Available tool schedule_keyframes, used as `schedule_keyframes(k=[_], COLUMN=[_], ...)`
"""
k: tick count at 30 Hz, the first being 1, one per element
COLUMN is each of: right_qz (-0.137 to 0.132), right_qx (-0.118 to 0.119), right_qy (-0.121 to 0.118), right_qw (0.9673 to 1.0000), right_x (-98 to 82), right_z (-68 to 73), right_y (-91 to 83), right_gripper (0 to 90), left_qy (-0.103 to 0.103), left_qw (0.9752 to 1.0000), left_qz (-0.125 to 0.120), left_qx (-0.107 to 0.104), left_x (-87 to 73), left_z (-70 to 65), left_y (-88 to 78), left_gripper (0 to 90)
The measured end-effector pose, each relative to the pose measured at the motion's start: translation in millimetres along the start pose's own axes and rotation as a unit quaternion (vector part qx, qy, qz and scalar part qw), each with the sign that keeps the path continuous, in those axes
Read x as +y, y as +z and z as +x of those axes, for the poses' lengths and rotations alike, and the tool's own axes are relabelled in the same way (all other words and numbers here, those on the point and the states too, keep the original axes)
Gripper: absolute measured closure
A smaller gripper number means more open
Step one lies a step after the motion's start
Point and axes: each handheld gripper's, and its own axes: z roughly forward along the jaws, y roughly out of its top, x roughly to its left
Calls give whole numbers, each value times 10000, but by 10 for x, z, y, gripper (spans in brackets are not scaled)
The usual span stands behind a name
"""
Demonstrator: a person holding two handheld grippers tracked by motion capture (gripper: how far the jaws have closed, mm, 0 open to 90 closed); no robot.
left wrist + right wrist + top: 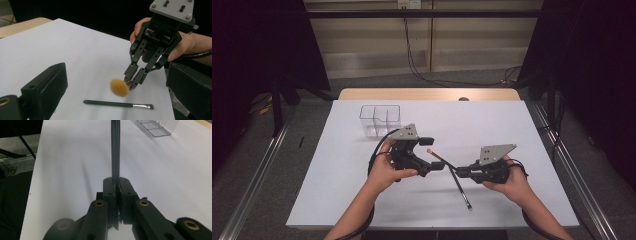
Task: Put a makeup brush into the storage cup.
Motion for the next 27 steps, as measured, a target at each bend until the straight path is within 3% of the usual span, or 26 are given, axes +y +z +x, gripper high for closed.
schedule_keyframes(k=[8, 27], right_qz=[-342, -1043], right_qx=[-72, -308], right_qy=[94, 375], right_qw=[9993, 9934], right_x=[19, 27], right_z=[16, 52], right_y=[9, 11], right_gripper=[854, 854], left_qy=[-47, -129], left_qw=[9999, 9992], left_qz=[-103, -356], left_qx=[-1, -98], left_x=[2, 27], left_z=[-2, 21], left_y=[14, 15], left_gripper=[40, 86])
